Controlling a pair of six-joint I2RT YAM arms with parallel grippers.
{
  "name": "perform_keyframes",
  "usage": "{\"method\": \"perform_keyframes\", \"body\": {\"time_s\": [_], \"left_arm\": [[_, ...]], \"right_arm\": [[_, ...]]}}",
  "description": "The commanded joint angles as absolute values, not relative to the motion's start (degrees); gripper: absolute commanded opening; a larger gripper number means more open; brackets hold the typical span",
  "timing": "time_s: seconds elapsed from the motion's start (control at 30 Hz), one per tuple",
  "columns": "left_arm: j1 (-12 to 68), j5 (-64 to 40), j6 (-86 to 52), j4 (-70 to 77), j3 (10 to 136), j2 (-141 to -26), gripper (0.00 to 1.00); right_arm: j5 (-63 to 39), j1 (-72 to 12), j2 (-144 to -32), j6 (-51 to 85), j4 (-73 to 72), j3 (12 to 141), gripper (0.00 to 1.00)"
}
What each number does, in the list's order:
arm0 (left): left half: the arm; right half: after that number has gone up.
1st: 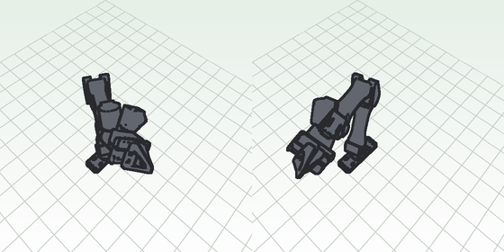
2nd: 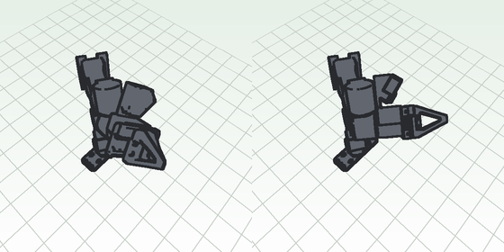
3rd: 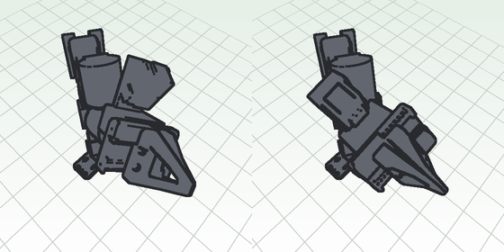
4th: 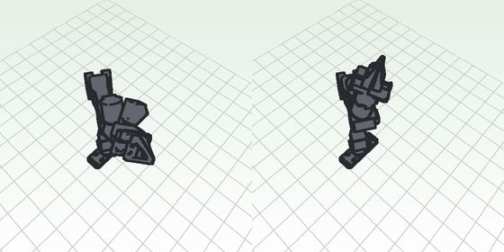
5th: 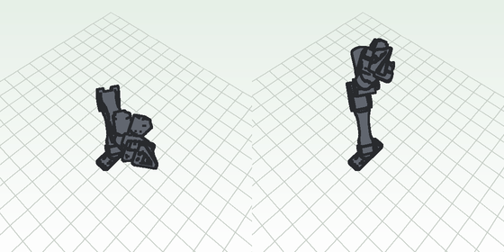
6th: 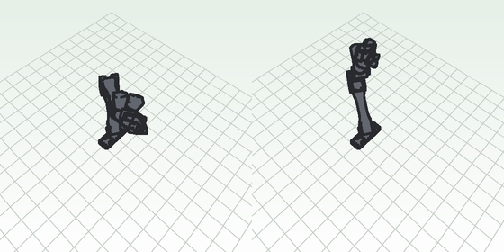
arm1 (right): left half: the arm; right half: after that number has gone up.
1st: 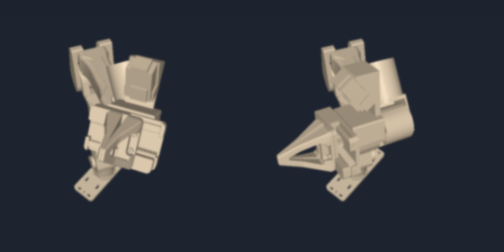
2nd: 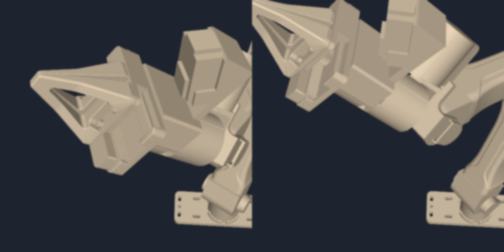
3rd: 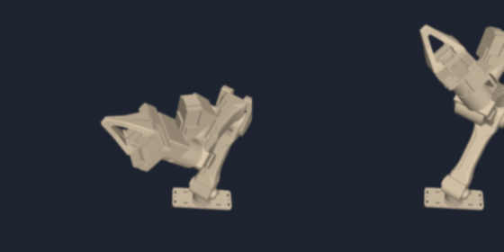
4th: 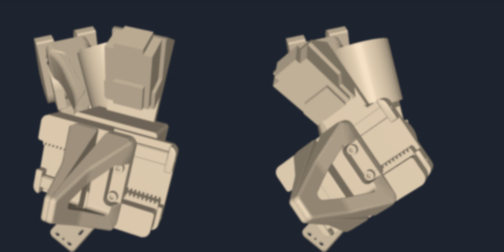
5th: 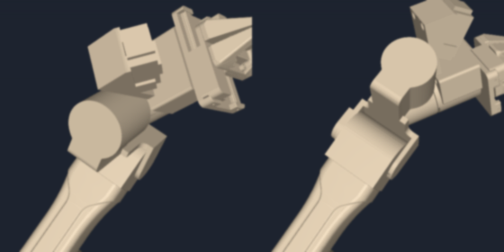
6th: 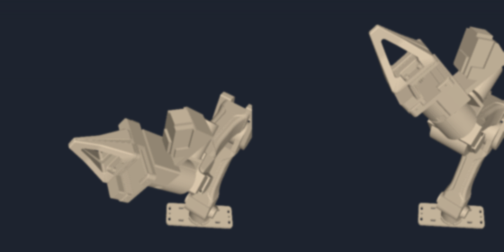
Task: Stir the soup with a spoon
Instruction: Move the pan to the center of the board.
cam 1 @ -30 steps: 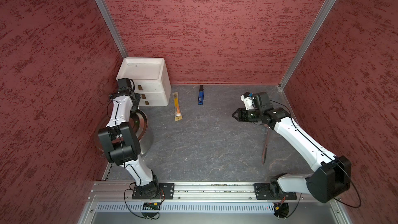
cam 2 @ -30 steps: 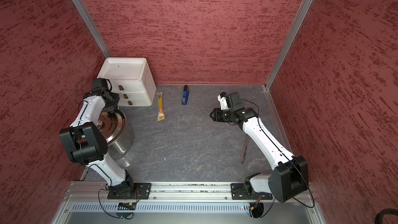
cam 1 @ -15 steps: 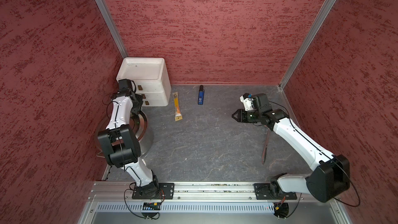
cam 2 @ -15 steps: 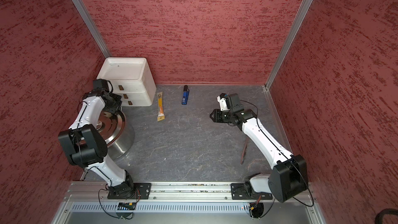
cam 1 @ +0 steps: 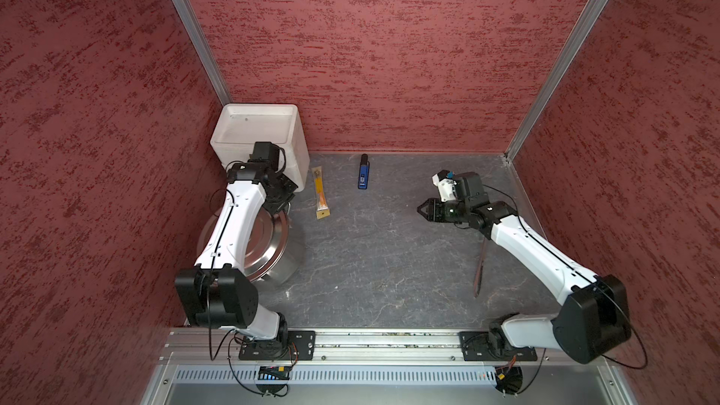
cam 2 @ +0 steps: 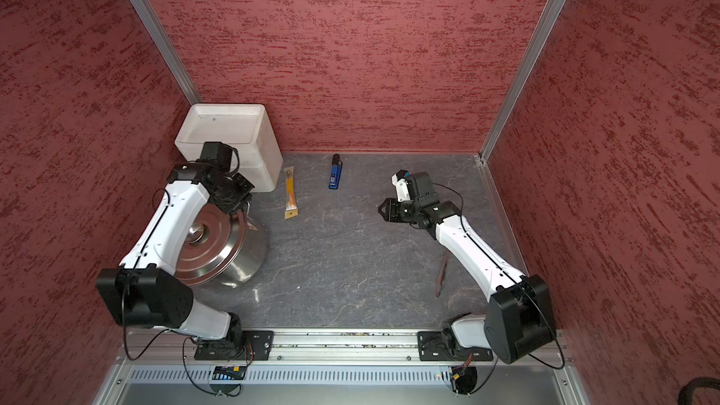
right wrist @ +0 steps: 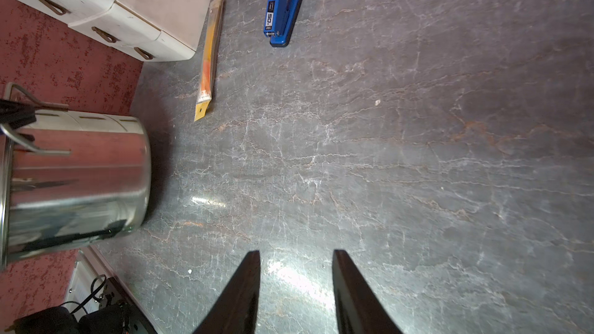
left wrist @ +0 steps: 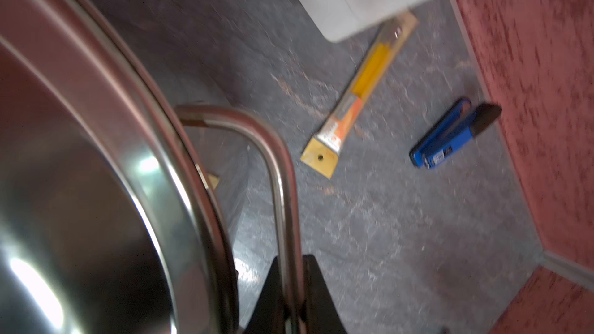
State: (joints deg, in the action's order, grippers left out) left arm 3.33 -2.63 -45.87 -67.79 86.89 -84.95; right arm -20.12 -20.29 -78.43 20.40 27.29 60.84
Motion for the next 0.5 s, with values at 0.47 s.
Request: {"method": "perform_keyframes", "body": {"time_s": [0.47], "left_arm": [[41.74,-7.63,-58.87,-69.84,100.77,-99.79,0.00]], "right_arm": [[-13.89,-7.80,-79.76,22.30,28.04,62.09,0.42]]}}
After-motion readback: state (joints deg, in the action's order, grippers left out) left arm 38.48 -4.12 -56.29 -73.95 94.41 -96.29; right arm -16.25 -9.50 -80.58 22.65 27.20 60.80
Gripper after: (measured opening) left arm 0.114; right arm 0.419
